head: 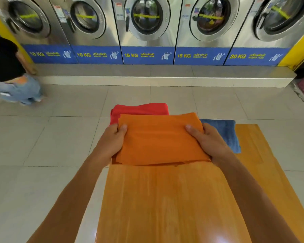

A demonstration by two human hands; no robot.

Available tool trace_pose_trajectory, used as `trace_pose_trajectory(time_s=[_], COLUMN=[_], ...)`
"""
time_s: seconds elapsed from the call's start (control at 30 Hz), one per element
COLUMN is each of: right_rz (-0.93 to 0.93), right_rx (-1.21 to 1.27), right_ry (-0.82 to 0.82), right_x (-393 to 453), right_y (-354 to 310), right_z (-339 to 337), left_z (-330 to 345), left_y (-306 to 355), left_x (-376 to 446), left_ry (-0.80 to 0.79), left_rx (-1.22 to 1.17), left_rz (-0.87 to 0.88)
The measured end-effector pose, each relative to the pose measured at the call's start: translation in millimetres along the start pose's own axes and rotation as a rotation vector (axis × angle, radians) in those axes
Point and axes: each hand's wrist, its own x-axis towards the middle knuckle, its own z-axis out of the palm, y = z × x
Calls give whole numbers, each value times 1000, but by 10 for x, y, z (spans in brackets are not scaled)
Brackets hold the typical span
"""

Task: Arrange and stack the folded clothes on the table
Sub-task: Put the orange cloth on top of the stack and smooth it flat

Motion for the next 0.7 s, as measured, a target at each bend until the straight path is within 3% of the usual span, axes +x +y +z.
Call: trace_pose_trajectory(time_s=[0.3, 0.7], right_rz=[-69, -115], right_rx=[-131, -422], right_ry=[-39, 23], right_x=[1085, 1505], right_y=[-405, -56], right_z=[730, 905], left_z=[-544, -396], left_y=[73, -409], left_x=[1041, 1454], left_ry=[73, 51], left_rx=[-1, 190], left_rz=[-166, -100])
